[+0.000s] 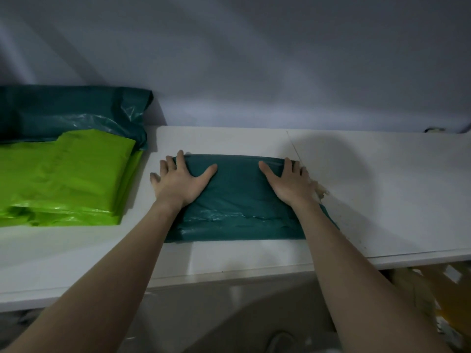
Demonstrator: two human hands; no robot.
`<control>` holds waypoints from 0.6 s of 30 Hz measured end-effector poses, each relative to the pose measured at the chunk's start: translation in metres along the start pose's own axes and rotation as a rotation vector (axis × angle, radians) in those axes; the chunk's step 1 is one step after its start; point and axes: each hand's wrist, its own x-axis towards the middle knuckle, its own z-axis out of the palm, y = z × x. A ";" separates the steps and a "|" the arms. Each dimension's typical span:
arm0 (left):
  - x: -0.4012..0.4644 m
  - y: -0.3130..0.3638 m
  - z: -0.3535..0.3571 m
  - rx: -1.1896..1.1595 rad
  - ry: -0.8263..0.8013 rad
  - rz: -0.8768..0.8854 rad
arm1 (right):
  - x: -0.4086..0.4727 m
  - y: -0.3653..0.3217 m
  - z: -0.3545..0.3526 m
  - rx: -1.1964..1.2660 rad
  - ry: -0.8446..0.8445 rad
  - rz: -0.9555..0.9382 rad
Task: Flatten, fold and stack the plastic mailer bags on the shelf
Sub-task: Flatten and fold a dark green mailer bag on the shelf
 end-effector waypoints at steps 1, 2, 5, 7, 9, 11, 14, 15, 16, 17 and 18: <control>-0.001 0.000 0.001 -0.003 -0.010 -0.006 | 0.001 0.001 0.000 -0.020 0.006 0.018; -0.002 0.001 0.001 -0.010 -0.014 -0.010 | 0.002 0.003 0.000 -0.043 0.016 0.036; -0.006 0.001 -0.002 -0.018 0.095 0.032 | -0.003 0.003 0.000 -0.099 0.107 0.058; -0.012 0.000 -0.006 -0.005 0.239 0.148 | -0.012 -0.002 -0.002 -0.105 0.205 -0.023; -0.021 -0.003 -0.011 -0.036 0.271 0.255 | -0.025 -0.014 -0.007 -0.085 0.281 -0.127; -0.030 -0.010 -0.018 -0.095 0.216 0.317 | -0.046 -0.031 -0.009 -0.087 0.300 -0.238; -0.046 -0.029 -0.032 -0.085 0.145 0.367 | -0.085 -0.060 0.004 -0.085 0.274 -0.438; -0.052 -0.037 -0.037 -0.056 0.127 0.369 | -0.099 -0.068 0.010 -0.084 0.242 -0.493; -0.060 -0.044 -0.042 -0.018 0.116 0.375 | -0.112 -0.075 0.018 -0.087 0.205 -0.525; -0.069 -0.050 -0.046 0.022 0.111 0.390 | -0.125 -0.080 0.024 -0.092 0.177 -0.547; -0.077 -0.054 -0.049 0.058 0.105 0.413 | -0.135 -0.084 0.031 -0.096 0.159 -0.565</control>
